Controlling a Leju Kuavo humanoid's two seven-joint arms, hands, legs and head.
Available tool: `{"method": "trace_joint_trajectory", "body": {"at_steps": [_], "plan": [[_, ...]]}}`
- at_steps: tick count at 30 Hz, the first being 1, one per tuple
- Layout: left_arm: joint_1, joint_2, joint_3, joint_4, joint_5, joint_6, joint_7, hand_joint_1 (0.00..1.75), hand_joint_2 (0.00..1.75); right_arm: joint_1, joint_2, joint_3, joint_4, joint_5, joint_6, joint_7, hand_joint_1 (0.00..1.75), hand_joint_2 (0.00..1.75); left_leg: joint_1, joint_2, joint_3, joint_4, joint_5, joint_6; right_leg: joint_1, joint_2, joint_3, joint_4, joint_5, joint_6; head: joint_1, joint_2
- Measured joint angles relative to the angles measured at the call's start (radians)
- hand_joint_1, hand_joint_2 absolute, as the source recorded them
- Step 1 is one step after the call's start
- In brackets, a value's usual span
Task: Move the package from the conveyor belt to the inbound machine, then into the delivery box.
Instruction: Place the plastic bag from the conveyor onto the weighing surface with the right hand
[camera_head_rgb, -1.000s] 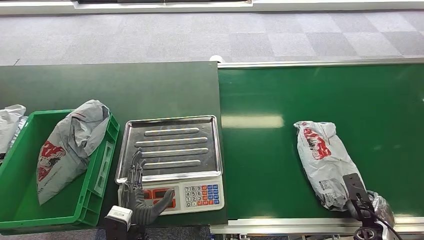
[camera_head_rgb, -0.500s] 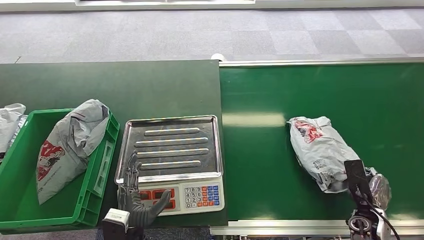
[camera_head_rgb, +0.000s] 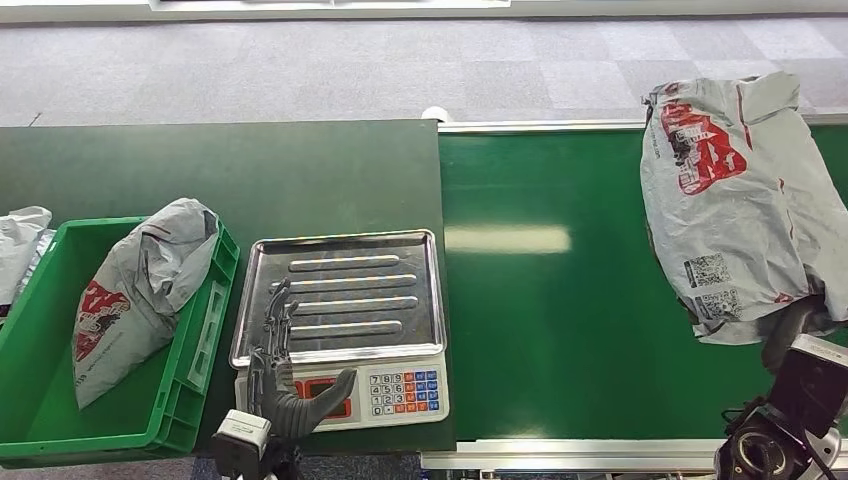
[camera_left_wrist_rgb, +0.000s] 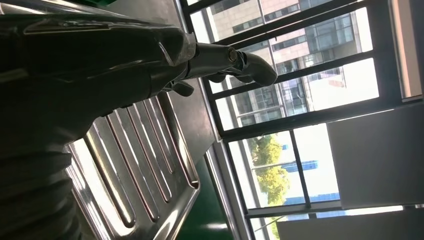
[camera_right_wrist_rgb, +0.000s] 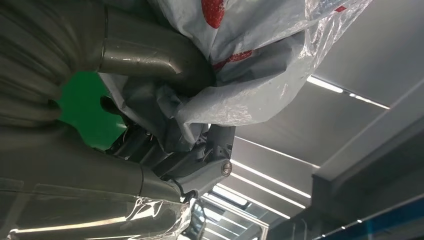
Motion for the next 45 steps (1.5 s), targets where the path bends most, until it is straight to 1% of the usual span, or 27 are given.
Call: {"method": "trace_joint_trajectory", "body": {"at_steps": [3,6,10,12,19,22,27,33,36,41,45], "plan": [[-0.033,0.000,0.000,0.004,-0.007,-0.009,-0.008,0.00,1.75,-0.013,0.010,0.053,-0.042,0.002,0.037,0.012,1.75,1.75,0.000,0.001,0.000,0.000,0.000,0.000,0.000,0.000,0.000,0.000,0.000,0.000,0.000,0.000],[-0.070,0.000,-0.001,0.010,-0.007,-0.010,-0.017,0.00,1.75,-0.044,0.020,0.132,-0.053,0.036,0.107,0.061,1.75,1.75,0.000,0.002,0.000,0.000,0.000,0.000,0.000,0.001,0.000,0.000,0.000,-0.001,0.000,0.000],[-0.111,0.002,0.000,0.008,-0.006,0.002,-0.019,0.00,1.75,-0.092,0.029,0.247,-0.027,0.068,0.262,0.141,1.75,1.75,0.000,0.002,0.000,0.000,0.001,0.000,0.000,0.000,0.000,0.001,0.000,-0.001,0.000,0.000],[-0.127,0.003,0.002,0.003,-0.005,0.006,-0.019,0.00,1.75,-0.107,0.035,0.298,0.001,0.092,0.304,0.161,1.75,1.75,0.000,0.001,0.000,0.000,0.001,0.000,0.000,0.000,0.000,0.001,0.000,-0.001,0.000,0.000],[-0.151,0.007,0.013,-0.048,0.004,0.021,-0.019,0.00,1.75,-0.131,0.055,0.429,0.113,0.179,0.376,0.198,1.75,1.75,0.000,0.000,-0.002,0.000,0.001,0.000,0.000,0.000,-0.001,0.001,0.000,-0.001,0.000,0.000],[-0.148,0.010,0.025,-0.067,0.006,0.027,-0.019,0.00,1.75,-0.149,0.059,0.473,0.164,0.207,0.402,0.204,1.75,1.75,0.000,0.000,-0.002,0.000,0.001,0.000,0.000,-0.001,-0.002,0.001,0.000,-0.001,0.000,0.000],[-0.127,0.011,0.049,-0.099,0.005,0.038,-0.019,0.00,1.75,-0.192,0.061,0.520,0.235,0.229,0.422,0.201,1.75,1.75,0.000,0.000,-0.002,0.000,0.001,0.000,0.000,-0.001,-0.002,0.001,0.000,-0.001,0.000,0.000],[-0.102,0.008,0.076,-0.145,-0.001,0.040,-0.009,0.00,1.75,-0.247,0.077,0.591,0.327,0.270,0.437,0.176,1.75,1.75,0.000,0.000,-0.002,0.000,0.001,0.000,0.000,-0.001,-0.002,0.001,0.000,-0.001,0.000,0.000],[-0.102,0.005,0.084,-0.152,-0.002,0.039,-0.005,0.00,1.75,-0.265,0.096,0.649,0.360,0.289,0.453,0.152,1.75,1.75,0.000,0.000,-0.002,0.000,0.001,0.000,0.001,-0.001,-0.002,0.001,0.000,-0.001,0.000,0.000],[-0.103,0.000,0.091,-0.154,-0.003,0.039,0.000,0.00,1.75,-0.294,0.128,0.745,0.401,0.301,0.472,0.144,1.75,1.75,0.000,0.000,-0.002,0.000,0.001,-0.001,0.001,-0.001,-0.002,0.001,0.000,-0.001,0.000,0.000],[-0.103,-0.001,0.095,-0.159,-0.003,0.040,0.002,0.00,1.75,-0.319,0.146,0.803,0.434,0.299,0.477,0.136,1.75,1.75,0.000,0.000,-0.002,0.000,0.001,0.000,0.001,-0.001,-0.002,0.001,0.000,-0.001,0.000,0.000]]}}
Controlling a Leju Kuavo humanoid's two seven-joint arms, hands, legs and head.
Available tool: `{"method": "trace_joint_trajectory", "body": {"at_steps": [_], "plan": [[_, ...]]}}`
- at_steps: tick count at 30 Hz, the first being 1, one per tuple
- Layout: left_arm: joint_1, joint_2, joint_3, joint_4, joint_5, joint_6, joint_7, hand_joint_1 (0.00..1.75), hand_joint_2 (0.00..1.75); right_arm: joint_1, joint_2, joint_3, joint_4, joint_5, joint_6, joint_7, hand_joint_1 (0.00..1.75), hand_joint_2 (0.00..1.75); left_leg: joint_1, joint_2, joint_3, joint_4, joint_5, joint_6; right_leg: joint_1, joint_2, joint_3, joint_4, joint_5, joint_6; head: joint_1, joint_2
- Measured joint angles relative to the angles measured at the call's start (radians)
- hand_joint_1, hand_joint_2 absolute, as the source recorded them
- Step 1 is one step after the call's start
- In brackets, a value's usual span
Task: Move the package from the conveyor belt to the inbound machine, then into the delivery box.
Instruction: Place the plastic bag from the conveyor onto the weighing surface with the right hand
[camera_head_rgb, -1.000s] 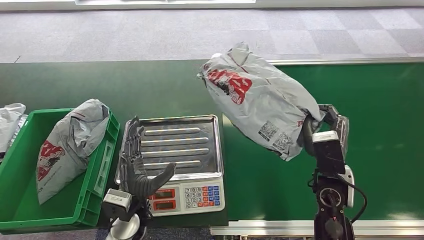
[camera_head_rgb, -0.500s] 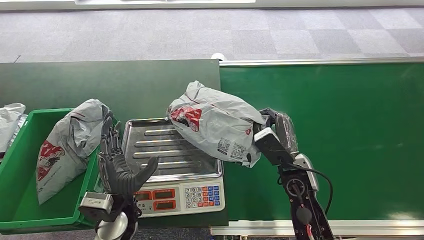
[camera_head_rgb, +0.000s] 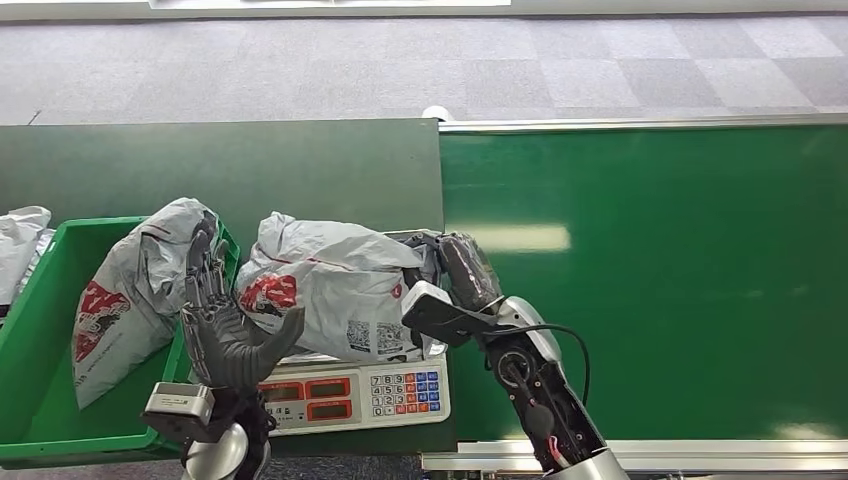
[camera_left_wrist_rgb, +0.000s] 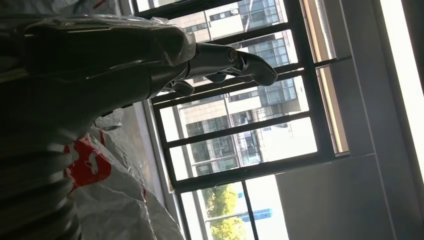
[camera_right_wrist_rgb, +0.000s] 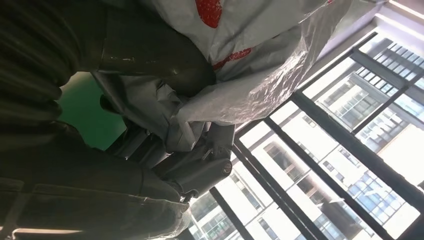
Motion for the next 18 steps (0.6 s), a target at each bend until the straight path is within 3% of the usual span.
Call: {"method": "trace_joint_trajectory", "body": {"at_steps": [3,4,7,8,18], "plan": [[0.003,0.000,0.006,-0.006,0.000,0.002,0.003,0.00,1.75,-0.018,0.009,0.026,0.023,-0.007,0.002,-0.008,1.75,1.75,0.000,0.000,0.000,0.000,0.000,0.000,0.000,0.000,0.000,0.000,0.000,0.000,0.000,0.000],[0.005,0.000,0.009,-0.008,0.000,0.002,0.004,0.00,1.75,-0.022,0.010,0.032,0.029,-0.008,0.003,-0.009,1.58,1.75,0.000,0.000,0.000,0.000,0.000,0.000,0.000,0.000,0.000,0.000,0.000,0.000,0.000,0.000],[0.010,0.000,0.013,-0.013,0.000,0.003,0.005,0.00,1.75,-0.030,0.014,0.044,0.042,-0.010,0.005,-0.013,0.30,1.75,0.000,0.000,0.000,0.000,0.000,0.000,0.000,0.000,0.000,0.000,0.000,0.000,0.000,0.000],[0.011,0.000,0.014,-0.015,-0.001,0.003,0.006,0.00,1.75,-0.031,0.014,0.048,0.046,-0.011,0.004,-0.014,0.03,1.75,0.000,0.000,0.000,0.000,0.000,0.000,0.000,0.000,0.000,0.000,0.000,0.000,0.000,0.000],[0.026,-0.004,0.027,-0.029,-0.003,0.004,0.014,0.00,1.75,-0.035,0.008,0.052,0.049,-0.031,-0.028,0.017,0.00,1.75,0.000,0.000,0.000,0.000,0.000,0.000,0.000,0.000,0.000,0.000,0.000,0.000,0.000,0.000]]}}
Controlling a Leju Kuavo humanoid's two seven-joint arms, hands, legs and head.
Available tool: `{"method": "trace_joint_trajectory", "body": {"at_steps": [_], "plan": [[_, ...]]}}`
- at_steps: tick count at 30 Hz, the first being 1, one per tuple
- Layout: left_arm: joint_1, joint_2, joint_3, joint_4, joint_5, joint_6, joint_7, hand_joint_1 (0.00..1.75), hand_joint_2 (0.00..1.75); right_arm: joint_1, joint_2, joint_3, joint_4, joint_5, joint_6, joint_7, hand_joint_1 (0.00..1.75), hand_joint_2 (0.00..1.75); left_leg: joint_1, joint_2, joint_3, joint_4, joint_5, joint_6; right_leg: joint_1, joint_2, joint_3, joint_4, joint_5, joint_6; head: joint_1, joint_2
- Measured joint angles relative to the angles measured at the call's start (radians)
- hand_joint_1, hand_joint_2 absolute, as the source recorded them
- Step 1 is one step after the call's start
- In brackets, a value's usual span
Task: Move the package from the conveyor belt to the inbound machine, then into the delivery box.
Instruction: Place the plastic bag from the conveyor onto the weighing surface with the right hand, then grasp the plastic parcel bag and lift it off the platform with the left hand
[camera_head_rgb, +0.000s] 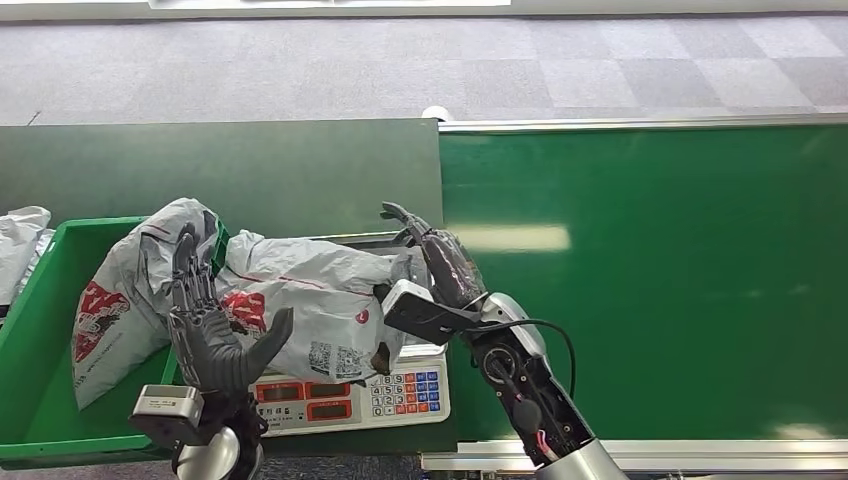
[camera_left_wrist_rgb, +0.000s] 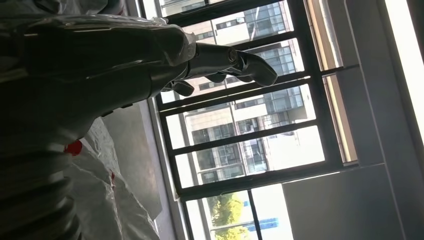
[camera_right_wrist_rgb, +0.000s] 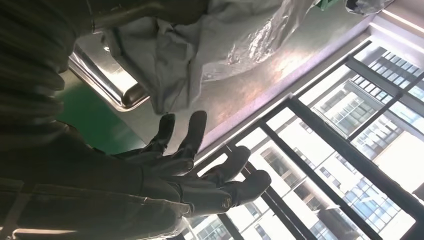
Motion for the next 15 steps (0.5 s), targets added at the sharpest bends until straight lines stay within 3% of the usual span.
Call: {"method": "trace_joint_trajectory", "body": {"at_steps": [15], "plan": [[0.010,-0.005,0.014,-0.013,-0.013,0.000,0.011,0.00,1.75,0.059,-0.023,-0.054,-0.231,-0.067,-0.030,-0.015,0.00,1.75,0.000,0.000,0.000,0.000,0.000,0.000,0.000,0.000,0.000,0.000,0.000,0.000,0.000,0.000]]}}
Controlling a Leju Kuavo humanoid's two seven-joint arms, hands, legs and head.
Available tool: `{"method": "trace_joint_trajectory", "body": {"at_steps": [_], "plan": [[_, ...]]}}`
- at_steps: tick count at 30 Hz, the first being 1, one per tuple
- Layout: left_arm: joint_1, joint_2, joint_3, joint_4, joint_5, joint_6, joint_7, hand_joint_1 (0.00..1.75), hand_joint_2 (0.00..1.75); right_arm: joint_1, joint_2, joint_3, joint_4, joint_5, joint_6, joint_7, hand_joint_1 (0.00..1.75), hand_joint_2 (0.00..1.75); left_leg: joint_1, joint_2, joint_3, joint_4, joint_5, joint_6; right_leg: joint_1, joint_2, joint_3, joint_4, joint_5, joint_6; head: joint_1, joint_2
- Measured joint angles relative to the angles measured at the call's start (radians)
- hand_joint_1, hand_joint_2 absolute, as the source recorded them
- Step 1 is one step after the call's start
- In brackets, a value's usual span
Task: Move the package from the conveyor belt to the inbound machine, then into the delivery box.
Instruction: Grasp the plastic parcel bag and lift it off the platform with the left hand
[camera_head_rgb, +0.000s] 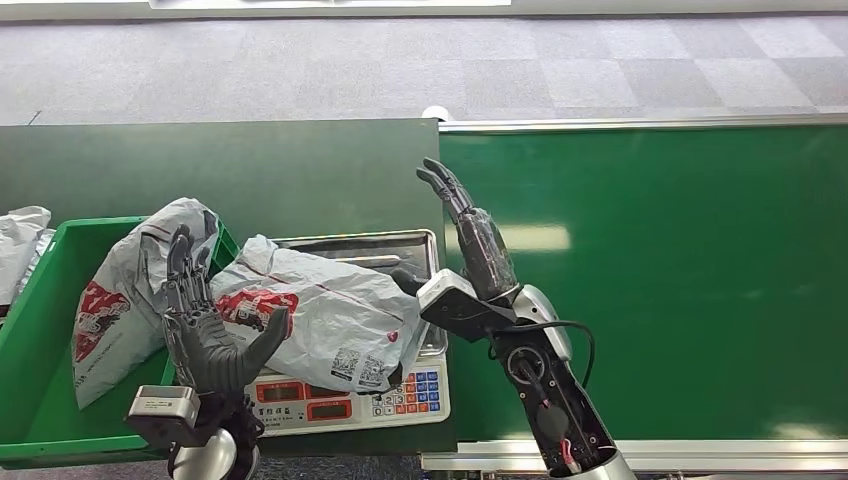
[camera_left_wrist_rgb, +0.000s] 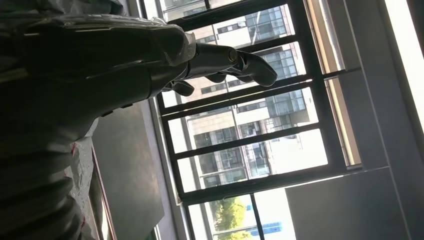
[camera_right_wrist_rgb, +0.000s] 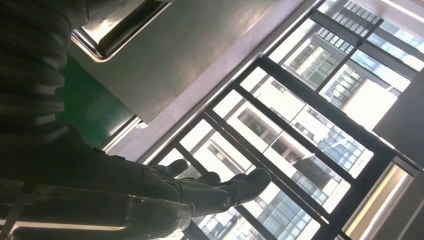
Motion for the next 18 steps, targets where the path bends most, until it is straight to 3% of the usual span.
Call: {"method": "trace_joint_trajectory", "body": {"at_steps": [12,18], "plan": [[0.036,0.000,0.004,-0.017,-0.017,0.012,0.003,0.00,1.75,0.154,-0.010,-0.169,-0.300,-0.261,-0.090,-0.118,0.00,1.75,0.000,0.000,0.000,0.000,0.000,0.000,0.000,0.000,0.000,0.000,0.000,0.000,0.000,0.000],[0.035,0.000,-0.007,-0.010,-0.199,0.057,0.074,0.00,1.75,0.247,0.000,-0.240,-0.463,-0.344,-0.156,-0.164,0.00,1.75,0.000,0.000,0.000,0.000,0.000,0.000,0.000,0.000,0.000,0.000,0.000,0.000,0.000,0.000]]}}
